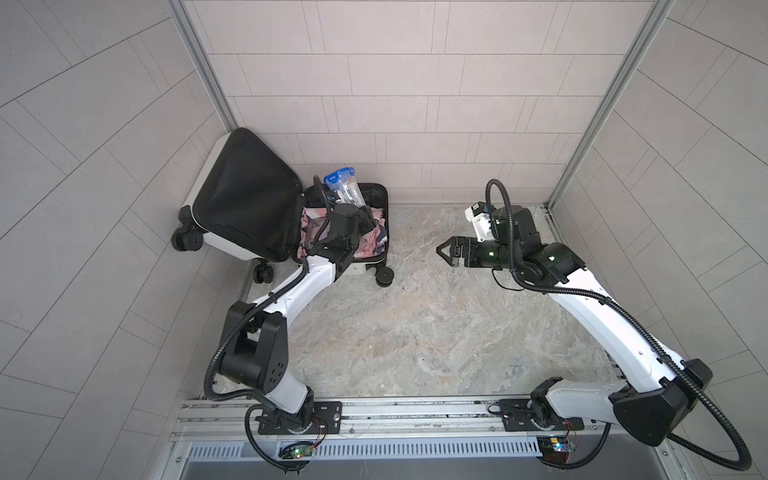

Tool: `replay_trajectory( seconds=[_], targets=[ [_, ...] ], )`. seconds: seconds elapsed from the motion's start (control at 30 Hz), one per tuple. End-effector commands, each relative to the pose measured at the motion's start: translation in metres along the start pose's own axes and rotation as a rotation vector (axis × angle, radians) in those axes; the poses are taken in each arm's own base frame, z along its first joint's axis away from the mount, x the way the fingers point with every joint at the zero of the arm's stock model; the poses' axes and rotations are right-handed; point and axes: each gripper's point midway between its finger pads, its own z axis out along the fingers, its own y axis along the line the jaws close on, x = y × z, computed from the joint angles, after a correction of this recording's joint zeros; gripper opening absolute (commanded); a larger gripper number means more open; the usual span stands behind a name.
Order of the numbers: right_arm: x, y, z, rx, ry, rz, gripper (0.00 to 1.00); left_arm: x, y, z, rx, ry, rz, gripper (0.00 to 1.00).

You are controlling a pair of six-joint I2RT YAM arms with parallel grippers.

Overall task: Pack the luggage
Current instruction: 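Open the right gripper and carry the cup with the left gripper to the suitcase, then lower the cup with the left gripper into the suitcase beside the pouch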

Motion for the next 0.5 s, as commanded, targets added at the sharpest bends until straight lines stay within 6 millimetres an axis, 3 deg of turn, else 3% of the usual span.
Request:
replay_trajectory(
  seconds=[0.0,0.2,0.33,0.47],
  targets=[
    [-0.006,0.01,0.013,-0.026,-0.026,-0.033,0.99,-0.05,-0.011,0.01,0.022,-0.153,-0.231,0.32],
    [-0.003,0.014,0.057,-0.052,0.036,-0.022,0.99,-0.047,0.025,0.056,-0.022,-0.194,-0.468,0.28],
    [0.006,0.012,0.088,-0.055,0.093,-0.008,0.98,-0.048,0.041,0.082,-0.063,-0.219,-0.524,0.28],
    [0.014,0.009,0.104,-0.048,0.13,-0.003,0.98,-0.052,0.053,0.113,-0.061,-0.221,-0.595,0.27]
  ],
)
